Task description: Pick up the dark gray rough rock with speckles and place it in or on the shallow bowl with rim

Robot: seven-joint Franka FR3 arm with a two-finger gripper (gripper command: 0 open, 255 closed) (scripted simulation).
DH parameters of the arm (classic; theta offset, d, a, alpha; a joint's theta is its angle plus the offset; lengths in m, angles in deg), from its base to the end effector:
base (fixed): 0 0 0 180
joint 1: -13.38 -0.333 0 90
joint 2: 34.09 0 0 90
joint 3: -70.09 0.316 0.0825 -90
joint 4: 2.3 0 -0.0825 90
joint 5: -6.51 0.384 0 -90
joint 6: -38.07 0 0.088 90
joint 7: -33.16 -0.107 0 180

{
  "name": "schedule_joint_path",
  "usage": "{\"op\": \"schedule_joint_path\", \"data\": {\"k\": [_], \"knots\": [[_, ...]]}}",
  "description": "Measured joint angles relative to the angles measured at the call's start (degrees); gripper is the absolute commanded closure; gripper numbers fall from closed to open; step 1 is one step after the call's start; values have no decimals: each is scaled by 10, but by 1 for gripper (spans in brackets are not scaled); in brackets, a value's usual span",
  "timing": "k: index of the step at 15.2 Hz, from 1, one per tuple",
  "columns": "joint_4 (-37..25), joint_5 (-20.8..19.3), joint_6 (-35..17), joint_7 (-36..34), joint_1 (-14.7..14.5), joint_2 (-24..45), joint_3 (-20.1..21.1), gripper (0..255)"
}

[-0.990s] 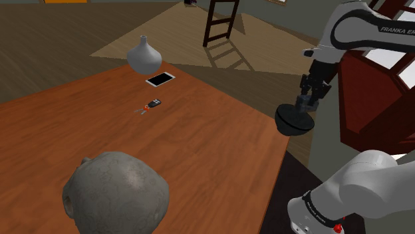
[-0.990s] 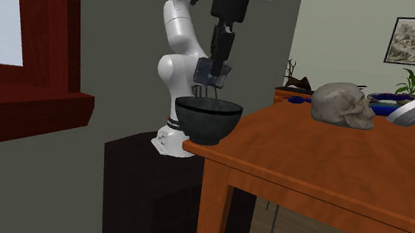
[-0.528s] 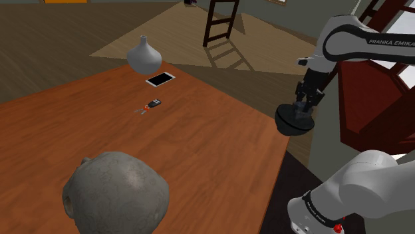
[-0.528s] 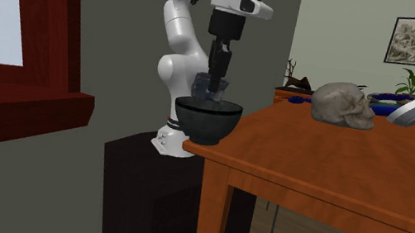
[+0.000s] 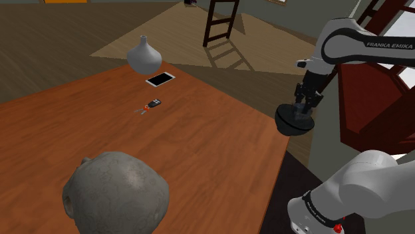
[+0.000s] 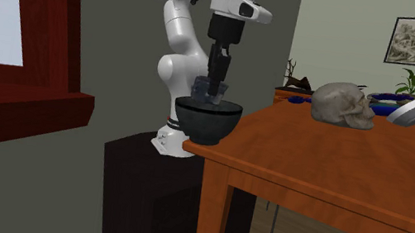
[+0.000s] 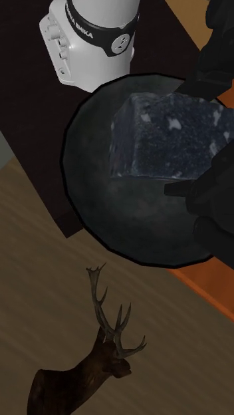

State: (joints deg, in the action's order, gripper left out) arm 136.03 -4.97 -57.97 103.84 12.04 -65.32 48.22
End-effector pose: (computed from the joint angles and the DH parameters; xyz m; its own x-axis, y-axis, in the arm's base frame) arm 0.3378 -0.1568 0.4735 0.5402 0.8388 -0.0676 0.8149 -0.5415 -0.2066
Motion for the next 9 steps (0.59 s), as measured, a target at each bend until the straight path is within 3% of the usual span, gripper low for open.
{"op": "schedule_joint_path", "data": {"k": [6, 9], "knots": [[0, 0, 0, 0, 0, 0, 0, 0], [-47, 7, 34, 4, -4, 13, 2, 0]]}}
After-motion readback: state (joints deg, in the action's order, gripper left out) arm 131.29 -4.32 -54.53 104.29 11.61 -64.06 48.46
